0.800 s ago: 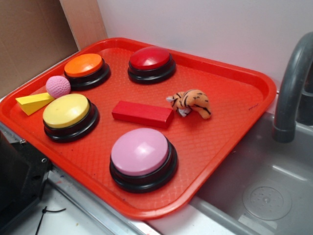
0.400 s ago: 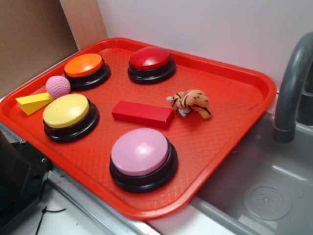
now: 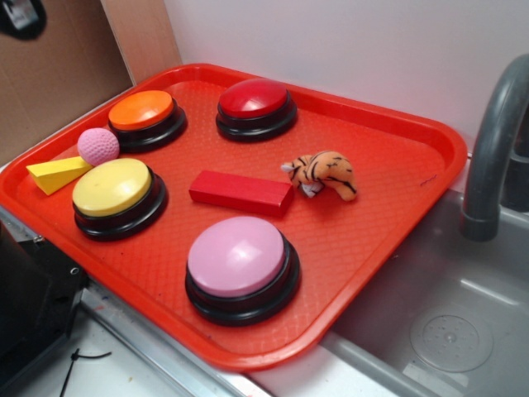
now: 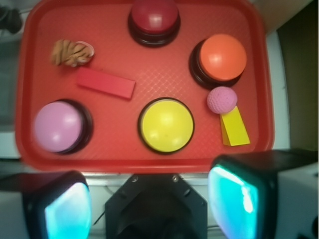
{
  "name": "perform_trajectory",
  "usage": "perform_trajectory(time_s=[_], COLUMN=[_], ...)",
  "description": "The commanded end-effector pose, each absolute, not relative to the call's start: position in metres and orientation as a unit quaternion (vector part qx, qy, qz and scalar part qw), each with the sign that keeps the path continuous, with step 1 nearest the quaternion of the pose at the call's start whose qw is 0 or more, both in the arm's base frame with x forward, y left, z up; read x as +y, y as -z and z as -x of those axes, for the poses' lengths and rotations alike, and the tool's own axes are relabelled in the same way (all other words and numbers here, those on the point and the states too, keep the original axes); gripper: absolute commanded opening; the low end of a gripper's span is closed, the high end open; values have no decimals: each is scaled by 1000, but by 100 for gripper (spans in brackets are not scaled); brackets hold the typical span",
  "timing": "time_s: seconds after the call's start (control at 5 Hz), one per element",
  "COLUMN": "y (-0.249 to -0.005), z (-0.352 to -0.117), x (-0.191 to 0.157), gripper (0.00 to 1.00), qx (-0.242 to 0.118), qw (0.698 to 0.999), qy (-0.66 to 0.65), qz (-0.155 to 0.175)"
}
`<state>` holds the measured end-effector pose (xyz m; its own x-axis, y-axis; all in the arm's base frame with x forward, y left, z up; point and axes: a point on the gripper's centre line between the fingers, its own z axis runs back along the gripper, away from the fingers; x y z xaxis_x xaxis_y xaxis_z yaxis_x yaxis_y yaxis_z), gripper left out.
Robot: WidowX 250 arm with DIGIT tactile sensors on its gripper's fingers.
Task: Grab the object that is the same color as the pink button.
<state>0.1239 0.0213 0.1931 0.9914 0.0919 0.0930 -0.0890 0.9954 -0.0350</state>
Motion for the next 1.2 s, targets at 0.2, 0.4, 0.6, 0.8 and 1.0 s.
perform_trajectory(time_s=[0.2,0.4,0.6,0.8,1.0], y=[-137,-124,-102,-88,-74], z=[-141,-148,-156,-165,-172], x=[78,89,102,109,111], gripper=[100,100,100,100,100], qx=[-100,-121,-137,-158,-153], qw=[988,984,978,974,974], qy=[-99,-118,-150,-158,-157], qz=[-61,-53,-53,-48,-52])
